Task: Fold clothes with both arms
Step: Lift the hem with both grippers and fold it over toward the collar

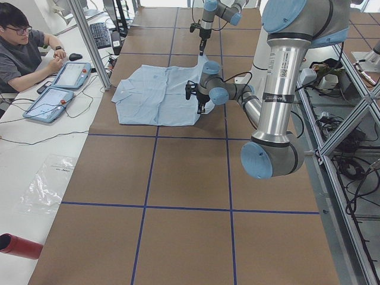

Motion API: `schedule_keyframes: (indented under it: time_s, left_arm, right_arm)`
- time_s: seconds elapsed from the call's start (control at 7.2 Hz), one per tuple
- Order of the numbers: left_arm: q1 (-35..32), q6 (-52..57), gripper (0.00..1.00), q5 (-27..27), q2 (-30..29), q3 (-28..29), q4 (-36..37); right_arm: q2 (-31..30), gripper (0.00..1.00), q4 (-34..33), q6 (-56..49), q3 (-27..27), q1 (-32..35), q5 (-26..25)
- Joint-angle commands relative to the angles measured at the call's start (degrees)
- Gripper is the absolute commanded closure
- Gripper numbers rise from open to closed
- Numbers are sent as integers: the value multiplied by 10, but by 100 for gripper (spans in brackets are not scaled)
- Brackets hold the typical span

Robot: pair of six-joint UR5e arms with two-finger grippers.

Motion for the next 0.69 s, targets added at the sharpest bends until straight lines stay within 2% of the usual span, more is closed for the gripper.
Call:
schedule_keyframes:
  time_s: [0.0,0.56]
  left_arm:
    - [-13,1,100,-20,-2,0,-1]
    - [-56,23,100,-78,-3,-7,-7]
  right_arm:
    - [0,100,0,-1,0,27,26]
    - [4,100,0,-1,0,74,76]
